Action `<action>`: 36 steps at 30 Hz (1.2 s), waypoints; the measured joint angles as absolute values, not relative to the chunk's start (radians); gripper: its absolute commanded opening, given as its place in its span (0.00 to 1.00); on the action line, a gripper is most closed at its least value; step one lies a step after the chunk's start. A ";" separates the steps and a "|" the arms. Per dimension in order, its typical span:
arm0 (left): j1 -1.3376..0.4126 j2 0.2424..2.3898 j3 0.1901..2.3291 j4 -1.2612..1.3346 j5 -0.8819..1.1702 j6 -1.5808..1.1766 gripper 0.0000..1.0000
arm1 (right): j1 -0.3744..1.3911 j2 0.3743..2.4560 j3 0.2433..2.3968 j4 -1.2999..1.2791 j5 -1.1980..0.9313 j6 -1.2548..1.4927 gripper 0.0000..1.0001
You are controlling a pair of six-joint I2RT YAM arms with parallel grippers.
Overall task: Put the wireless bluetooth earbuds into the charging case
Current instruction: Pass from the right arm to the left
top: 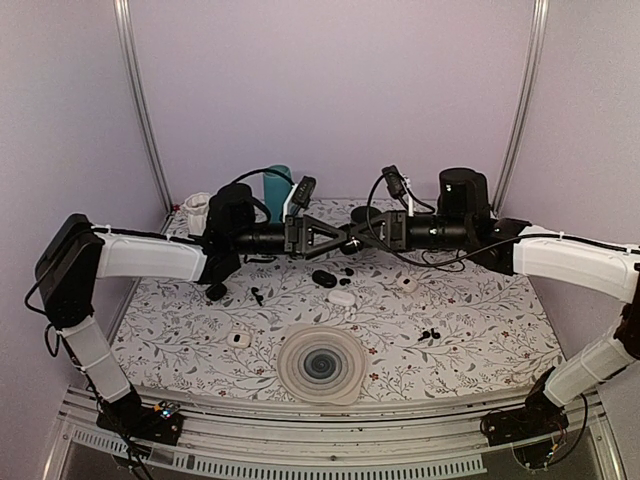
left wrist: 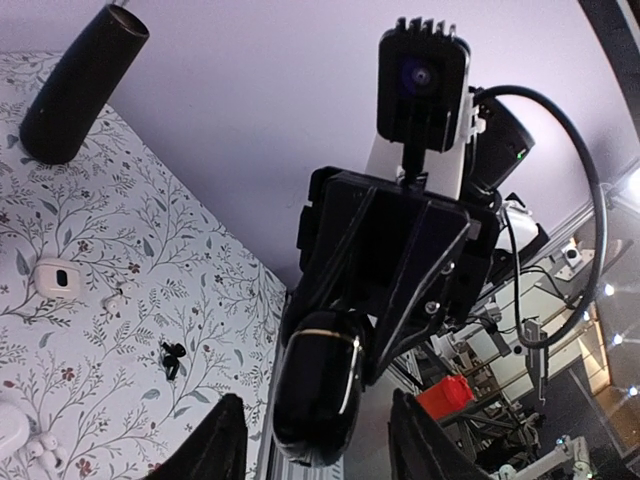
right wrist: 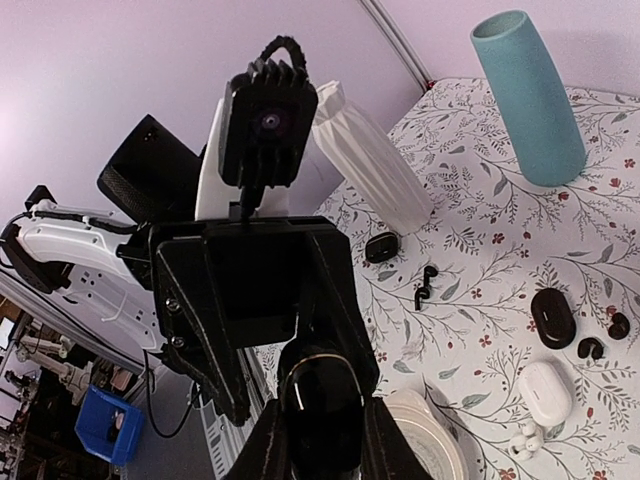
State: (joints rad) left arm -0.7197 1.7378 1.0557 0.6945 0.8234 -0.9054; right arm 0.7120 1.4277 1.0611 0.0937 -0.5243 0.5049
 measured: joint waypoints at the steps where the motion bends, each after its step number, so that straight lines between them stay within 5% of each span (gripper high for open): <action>1: -0.720 1.739 1.058 0.701 0.825 -0.912 0.42 | 0.712 1.430 1.061 0.094 -0.530 0.505 0.13; 7: -0.725 1.752 1.065 0.723 0.827 -0.935 0.16 | 0.712 1.434 1.061 0.098 -0.538 0.509 0.18; 10: -0.725 1.755 1.065 0.735 0.831 -0.936 0.01 | 0.711 1.434 1.061 0.099 -0.541 0.516 0.31; 13: -0.725 1.755 1.065 0.741 0.833 -0.938 0.00 | 0.711 1.435 1.062 0.102 -0.537 0.516 0.52; 17: -0.727 1.754 1.064 0.754 0.834 -0.950 0.00 | 0.712 1.435 1.062 0.106 -0.525 0.518 0.67; 36: -0.726 1.691 0.981 1.065 0.794 -1.129 0.00 | 0.660 1.356 0.992 0.149 -0.480 0.541 0.72</action>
